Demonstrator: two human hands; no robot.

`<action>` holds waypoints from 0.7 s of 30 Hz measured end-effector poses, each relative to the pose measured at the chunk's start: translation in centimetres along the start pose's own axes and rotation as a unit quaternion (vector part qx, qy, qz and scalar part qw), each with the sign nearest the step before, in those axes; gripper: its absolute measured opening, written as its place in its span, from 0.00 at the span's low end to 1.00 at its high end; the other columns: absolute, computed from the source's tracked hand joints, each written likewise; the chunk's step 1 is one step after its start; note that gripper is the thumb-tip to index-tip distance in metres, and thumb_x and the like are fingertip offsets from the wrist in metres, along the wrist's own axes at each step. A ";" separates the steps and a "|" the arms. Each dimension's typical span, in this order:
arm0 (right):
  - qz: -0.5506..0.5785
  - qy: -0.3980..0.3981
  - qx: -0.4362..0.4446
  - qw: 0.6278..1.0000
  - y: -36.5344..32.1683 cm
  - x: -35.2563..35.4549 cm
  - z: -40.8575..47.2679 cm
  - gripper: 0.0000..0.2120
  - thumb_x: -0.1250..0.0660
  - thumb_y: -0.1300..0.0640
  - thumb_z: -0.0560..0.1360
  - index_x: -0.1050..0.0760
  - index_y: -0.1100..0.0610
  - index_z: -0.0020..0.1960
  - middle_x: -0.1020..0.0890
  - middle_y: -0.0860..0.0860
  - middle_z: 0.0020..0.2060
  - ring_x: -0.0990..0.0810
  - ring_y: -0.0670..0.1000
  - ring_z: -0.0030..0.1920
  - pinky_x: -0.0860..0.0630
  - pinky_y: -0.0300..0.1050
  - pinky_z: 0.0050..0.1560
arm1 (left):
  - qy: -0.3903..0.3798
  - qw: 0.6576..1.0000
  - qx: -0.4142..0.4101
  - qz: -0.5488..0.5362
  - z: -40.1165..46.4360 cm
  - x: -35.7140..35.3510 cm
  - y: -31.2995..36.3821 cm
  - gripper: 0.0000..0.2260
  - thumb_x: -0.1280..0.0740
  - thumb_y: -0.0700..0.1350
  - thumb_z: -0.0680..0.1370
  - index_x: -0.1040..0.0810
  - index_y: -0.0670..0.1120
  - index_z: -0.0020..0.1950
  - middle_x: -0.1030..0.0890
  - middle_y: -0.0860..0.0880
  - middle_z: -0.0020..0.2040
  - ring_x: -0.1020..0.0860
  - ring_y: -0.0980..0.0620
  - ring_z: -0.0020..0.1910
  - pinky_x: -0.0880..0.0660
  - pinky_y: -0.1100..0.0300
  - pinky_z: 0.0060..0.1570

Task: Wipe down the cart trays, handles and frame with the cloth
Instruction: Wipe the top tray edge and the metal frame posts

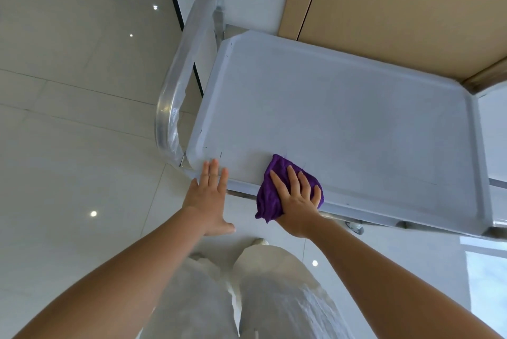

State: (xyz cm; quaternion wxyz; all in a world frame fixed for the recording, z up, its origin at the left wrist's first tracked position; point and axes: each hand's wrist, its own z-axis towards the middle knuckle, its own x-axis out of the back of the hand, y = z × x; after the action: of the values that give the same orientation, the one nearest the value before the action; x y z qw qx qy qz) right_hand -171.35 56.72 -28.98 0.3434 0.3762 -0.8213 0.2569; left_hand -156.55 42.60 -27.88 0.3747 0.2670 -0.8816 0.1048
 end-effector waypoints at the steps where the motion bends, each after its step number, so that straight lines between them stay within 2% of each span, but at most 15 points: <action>1: -0.006 0.001 -0.003 1.000 0.0 -0.1 0.0 0.42 0.40 0.37 0.75 0.68 0.41 0.74 0.65 0.52 0.75 0.63 0.59 0.75 0.59 0.65 0.70 | -0.003 1.000 -0.004 -0.005 -0.1 0.0 -0.1 0.55 0.36 0.67 0.69 0.72 0.41 0.72 0.73 0.37 0.71 0.71 0.38 0.71 0.53 0.45 0.72; 6: -0.016 0.010 -0.030 0.999 0.0 0.2 0.1 0.40 0.42 0.36 0.75 0.67 0.40 0.74 0.63 0.51 0.76 0.61 0.58 0.75 0.58 0.64 0.71 | -0.042 0.997 -0.044 -0.045 0.0 1.5 -0.7 0.53 0.37 0.68 0.70 0.69 0.42 0.74 0.73 0.39 0.72 0.71 0.40 0.71 0.56 0.46 0.72; 8: 0.006 0.002 -0.046 0.999 -0.4 1.2 -0.5 0.36 0.44 0.37 0.77 0.63 0.39 0.75 0.61 0.50 0.76 0.60 0.57 0.75 0.59 0.64 0.72 | -0.044 0.992 -0.076 -0.091 -0.4 2.7 -1.9 0.47 0.38 0.66 0.73 0.63 0.44 0.76 0.68 0.41 0.74 0.67 0.43 0.74 0.56 0.48 0.73; 9: 0.018 0.008 -0.057 0.998 -0.8 1.9 -1.0 0.33 0.44 0.39 0.77 0.61 0.38 0.75 0.58 0.49 0.76 0.60 0.56 0.76 0.61 0.64 0.71 | -0.034 0.987 -0.093 -0.124 -0.7 3.1 -2.8 0.42 0.39 0.64 0.74 0.57 0.45 0.77 0.63 0.44 0.76 0.62 0.45 0.75 0.54 0.50 0.73; 11: 0.023 0.065 -0.081 0.994 -1.9 3.5 -2.0 0.28 0.45 0.42 0.79 0.52 0.40 0.75 0.50 0.48 0.76 0.56 0.55 0.76 0.63 0.63 0.71 | 0.013 0.974 -0.116 -0.196 -1.7 3.2 -5.0 0.32 0.39 0.59 0.77 0.43 0.46 0.75 0.46 0.48 0.76 0.46 0.47 0.75 0.45 0.55 0.71; 12: 0.056 0.110 -0.086 0.989 -2.8 4.2 -2.2 0.25 0.44 0.45 0.79 0.45 0.43 0.75 0.43 0.49 0.75 0.51 0.56 0.75 0.61 0.61 0.71 | 0.042 0.965 -0.118 -0.231 -2.4 2.9 -6.2 0.27 0.39 0.57 0.77 0.37 0.47 0.72 0.37 0.49 0.72 0.37 0.49 0.70 0.38 0.57 0.67; 13: 0.149 0.167 -0.084 0.971 -4.1 4.8 -2.5 0.21 0.42 0.48 0.78 0.35 0.44 0.70 0.35 0.49 0.71 0.42 0.56 0.73 0.56 0.60 0.72 | 0.067 0.954 -0.109 -0.270 -3.1 2.6 -7.4 0.23 0.38 0.55 0.77 0.33 0.48 0.70 0.30 0.51 0.68 0.30 0.52 0.64 0.33 0.58 0.62; 14: 0.281 0.204 -0.079 0.935 -6.1 5.7 -2.7 0.16 0.41 0.51 0.75 0.27 0.44 0.62 0.28 0.49 0.66 0.34 0.56 0.68 0.45 0.59 0.72 | 0.085 0.941 -0.091 -0.315 -3.8 2.3 -8.5 0.20 0.38 0.52 0.78 0.30 0.49 0.68 0.27 0.52 0.64 0.26 0.54 0.59 0.31 0.61 0.58; 15: 0.417 0.218 -0.066 0.880 -8.2 6.3 -2.7 0.12 0.40 0.53 0.73 0.24 0.43 0.54 0.23 0.49 0.61 0.27 0.55 0.62 0.36 0.58 0.68 | 0.107 0.922 -0.070 -0.366 -4.4 2.0 -9.5 0.17 0.37 0.49 0.78 0.29 0.49 0.67 0.26 0.53 0.62 0.25 0.58 0.56 0.30 0.64 0.54; 16: 0.511 0.222 -0.045 0.829 -10.4 6.9 -2.5 0.12 0.40 0.54 0.72 0.23 0.44 0.52 0.21 0.49 0.57 0.23 0.53 0.58 0.29 0.56 0.64 | 0.134 0.898 -0.049 -0.417 -4.8 1.9 -10.4 0.15 0.38 0.46 0.79 0.28 0.48 0.65 0.25 0.54 0.60 0.25 0.62 0.54 0.30 0.68 0.50; 17: 0.555 0.226 -0.021 0.800 -12.6 7.3 -2.2 0.14 0.40 0.55 0.71 0.23 0.44 0.55 0.21 0.48 0.57 0.22 0.50 0.58 0.27 0.52 0.62 | 0.163 0.868 -0.028 -0.468 -4.9 1.9 -11.2 0.13 0.38 0.43 0.79 0.27 0.47 0.64 0.25 0.54 0.58 0.25 0.63 0.53 0.31 0.70 0.46; 19: 0.579 0.227 0.030 0.782 -16.8 8.4 -1.7 0.20 0.39 0.57 0.73 0.29 0.50 0.66 0.25 0.47 0.65 0.26 0.45 0.63 0.30 0.44 0.64 | 0.199 0.800 0.008 -0.566 -4.5 2.3 -12.6 0.14 0.41 0.38 0.80 0.29 0.46 0.65 0.26 0.51 0.58 0.26 0.57 0.54 0.34 0.67 0.48; 20: 0.581 0.229 0.054 0.779 -18.8 8.9 -1.1 0.23 0.39 0.60 0.75 0.34 0.55 0.70 0.30 0.50 0.69 0.29 0.44 0.64 0.32 0.41 0.65 | 0.196 0.764 0.022 -0.615 -4.4 2.8 -13.2 0.15 0.42 0.38 0.80 0.30 0.46 0.66 0.26 0.50 0.59 0.27 0.54 0.55 0.35 0.64 0.51; 21: 0.583 0.231 0.079 0.775 -20.6 9.2 -0.6 0.24 0.39 0.64 0.76 0.38 0.63 0.71 0.33 0.57 0.70 0.29 0.45 0.64 0.31 0.38 0.63 | 0.187 0.730 0.031 -0.657 -4.2 3.3 -13.6 0.15 0.43 0.39 0.80 0.30 0.47 0.67 0.26 0.49 0.60 0.27 0.53 0.57 0.34 0.61 0.54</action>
State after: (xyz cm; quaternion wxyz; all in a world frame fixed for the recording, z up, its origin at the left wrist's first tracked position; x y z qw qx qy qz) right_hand -159.19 41.00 -18.24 0.2761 -0.2198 -0.7562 0.5510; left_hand -148.47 31.57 -22.79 0.4986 0.7661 -0.3948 -0.0927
